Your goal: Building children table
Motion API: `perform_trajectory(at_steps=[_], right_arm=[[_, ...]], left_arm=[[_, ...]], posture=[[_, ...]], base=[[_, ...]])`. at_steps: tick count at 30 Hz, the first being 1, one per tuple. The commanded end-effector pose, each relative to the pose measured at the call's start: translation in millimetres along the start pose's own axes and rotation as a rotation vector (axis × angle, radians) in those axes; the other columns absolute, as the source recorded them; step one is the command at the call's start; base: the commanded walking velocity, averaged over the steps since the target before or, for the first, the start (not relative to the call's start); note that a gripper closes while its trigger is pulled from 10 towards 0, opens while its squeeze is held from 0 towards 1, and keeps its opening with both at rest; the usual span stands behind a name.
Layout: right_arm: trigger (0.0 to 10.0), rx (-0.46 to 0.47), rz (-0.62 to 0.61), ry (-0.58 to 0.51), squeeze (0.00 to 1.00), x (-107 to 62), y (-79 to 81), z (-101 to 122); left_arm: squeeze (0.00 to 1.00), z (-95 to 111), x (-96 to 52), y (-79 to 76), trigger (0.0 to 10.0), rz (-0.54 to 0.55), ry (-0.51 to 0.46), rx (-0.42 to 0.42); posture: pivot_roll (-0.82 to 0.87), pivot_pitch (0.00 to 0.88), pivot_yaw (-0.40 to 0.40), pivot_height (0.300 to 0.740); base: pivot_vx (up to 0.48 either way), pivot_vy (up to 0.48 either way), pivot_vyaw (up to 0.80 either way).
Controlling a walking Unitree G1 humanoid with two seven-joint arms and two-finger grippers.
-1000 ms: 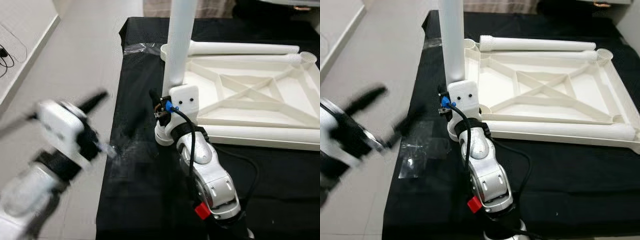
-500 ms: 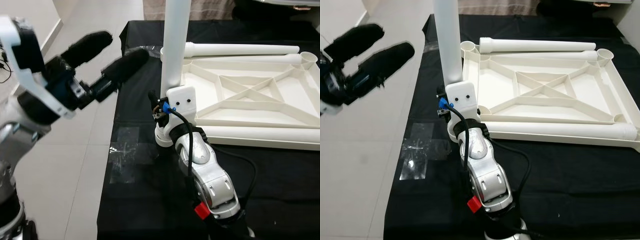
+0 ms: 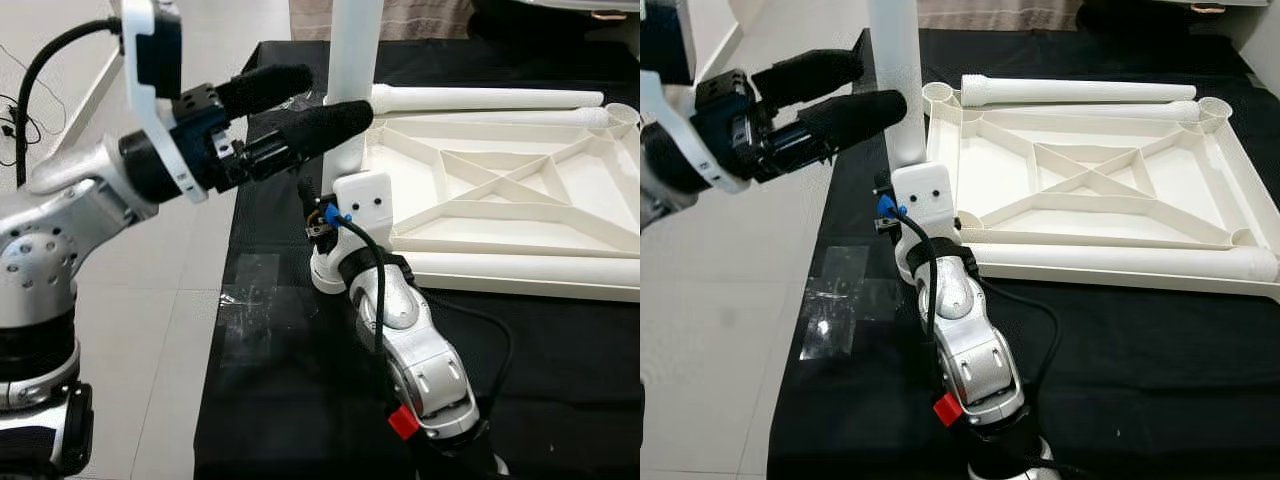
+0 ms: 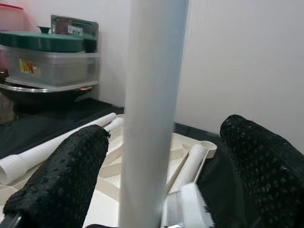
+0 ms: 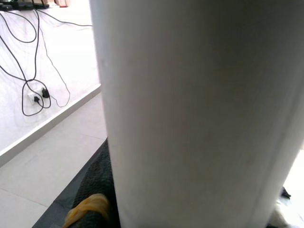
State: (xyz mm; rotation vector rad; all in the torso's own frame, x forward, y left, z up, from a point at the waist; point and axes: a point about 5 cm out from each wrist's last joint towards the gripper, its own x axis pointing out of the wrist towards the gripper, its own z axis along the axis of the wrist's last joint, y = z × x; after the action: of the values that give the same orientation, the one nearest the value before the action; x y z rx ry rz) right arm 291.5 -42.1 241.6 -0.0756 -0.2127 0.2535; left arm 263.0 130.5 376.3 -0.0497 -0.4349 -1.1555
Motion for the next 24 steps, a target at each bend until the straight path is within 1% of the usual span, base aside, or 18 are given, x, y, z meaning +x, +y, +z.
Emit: perform_trajectory(at_steps=[1,7,8,9,10,16,24], right_arm=[[10.0,-0.020,-0.083,0.183,0.00,-3.2,-11.7,-35],[10.0,-0.012,-0.086,0.182,0.00,-3.5,-10.8,-35],[10.0,-0.011,-0.087,0.182,0.00,-3.5,-10.7,-35],[10.0,-0.011,-0.087,0.182,0.00,-3.6,-10.6,-35],[10.0,-0.011,-0.087,0.182,0.00,-3.6,-10.6,-35],[10.0,-0.010,-0.088,0.180,0.00,-3.6,-11.0,-34],[10.0,-0.006,-0.085,0.173,0.00,-3.4,-10.7,-32]], left_arm=[[0.00,-2,1.5,-1.1,10.0,-0.015,0.020,0.010],[0.00,-2,12.3,7.1,10.0,-0.032,0.058,0.045],[0.00,-4,14.4,8.2,9.3,-0.033,0.063,0.048],[0.00,-5,15.7,8.8,9.3,-0.034,0.065,0.049],[0.00,-5,17.8,10.0,0.0,-0.039,0.068,0.055],[0.00,-7,22.5,13.7,0.0,-0.041,0.062,0.064],[0.00,-7,24.0,15.6,0.0,-0.046,0.058,0.073]], posture=[[0.10,0.285,0.011,0.740],[0.10,0.287,0.016,0.740],[0.09,0.289,0.019,0.740],[0.09,0.289,0.019,0.740],[0.09,0.290,0.020,0.740],[0.09,0.290,0.021,0.740],[0.09,0.291,0.023,0.740]], base=[[0.000,0.000,0.00],[0.000,0.000,0.00],[0.000,0.000,0.00],[0.000,0.000,0.00],[0.000,0.000,0.00],[0.000,0.000,0.00],[0.000,0.000,0.00]])
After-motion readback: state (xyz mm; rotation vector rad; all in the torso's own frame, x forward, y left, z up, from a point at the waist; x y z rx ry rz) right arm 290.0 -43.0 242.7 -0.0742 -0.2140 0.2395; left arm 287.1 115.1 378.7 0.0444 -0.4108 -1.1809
